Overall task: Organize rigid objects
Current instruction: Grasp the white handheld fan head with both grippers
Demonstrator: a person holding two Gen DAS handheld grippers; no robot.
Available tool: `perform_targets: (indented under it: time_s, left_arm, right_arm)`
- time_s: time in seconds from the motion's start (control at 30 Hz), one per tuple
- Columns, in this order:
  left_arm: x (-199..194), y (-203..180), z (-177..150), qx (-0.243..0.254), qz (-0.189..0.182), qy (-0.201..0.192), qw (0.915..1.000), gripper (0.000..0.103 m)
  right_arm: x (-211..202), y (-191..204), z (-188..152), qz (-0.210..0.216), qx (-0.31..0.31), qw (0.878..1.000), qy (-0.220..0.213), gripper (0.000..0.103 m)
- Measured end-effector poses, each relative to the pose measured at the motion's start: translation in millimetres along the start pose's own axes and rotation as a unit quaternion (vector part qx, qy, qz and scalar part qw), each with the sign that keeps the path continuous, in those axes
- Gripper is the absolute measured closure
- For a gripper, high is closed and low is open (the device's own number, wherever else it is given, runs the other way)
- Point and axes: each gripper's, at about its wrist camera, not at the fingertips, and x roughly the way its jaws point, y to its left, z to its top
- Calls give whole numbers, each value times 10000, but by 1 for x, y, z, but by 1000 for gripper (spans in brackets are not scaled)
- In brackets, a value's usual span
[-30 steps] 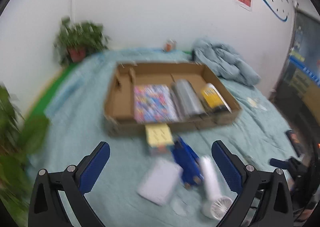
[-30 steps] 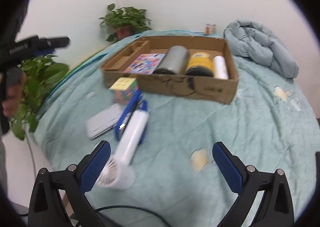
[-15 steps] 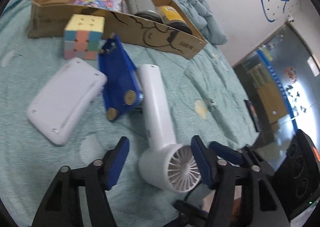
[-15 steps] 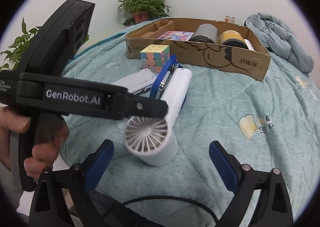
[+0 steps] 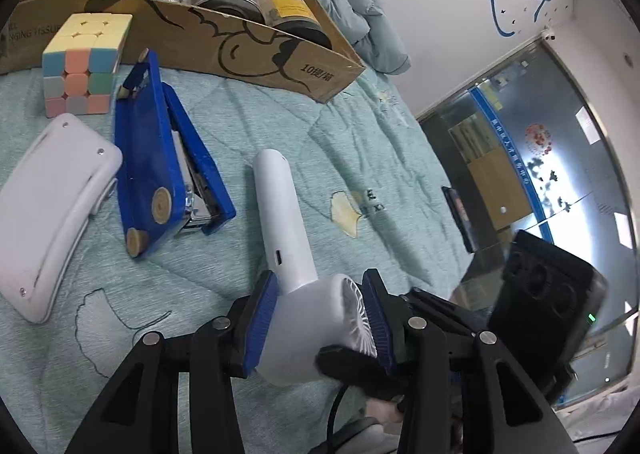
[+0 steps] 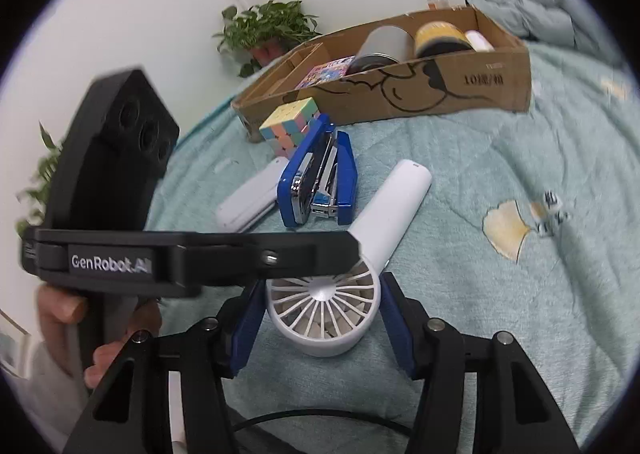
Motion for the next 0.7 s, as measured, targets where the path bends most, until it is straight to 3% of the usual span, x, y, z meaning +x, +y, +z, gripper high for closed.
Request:
perform_targets:
  time_s: [0.1,0.17,0.23,0.3,0.33,0.43,0.6,0.7]
  left_arm:
    - [2,3,7,-90,-224,47,9997,51]
    - [5,3,10,-105,-199,65,9997,52]
    - [11,2,13,-30,-17,98,9999,52]
    - [22,7,19,-161,-68,193,9997,52]
    - [28,9,22,-264,-127,249,9993,52]
    - [41,7,28,-330,-243,345,9986,52]
    - [67,-3,41,-304,-223,634,9973,52]
    - [82,-5,42,-342,-103,768,9964,61]
  right_arm:
    - [-9,-24,1,338,421,9985,-25,45]
    - [-18,-31,2,214,483,9986,-14,40]
    - [-31,-30,3,-314,276,9991,-92,40]
    - [-44,-28,3,-1054,35,9942,-228,38]
    - [-49,-28,3,-1159,4,9929,-269,38]
    - [-57,-23,4,-976,31,9949,-270,38]
    - [-36,-6,-5,-921,-70,9956,134,38]
    - [-25,-7,-10,-949,257,9948,277,38]
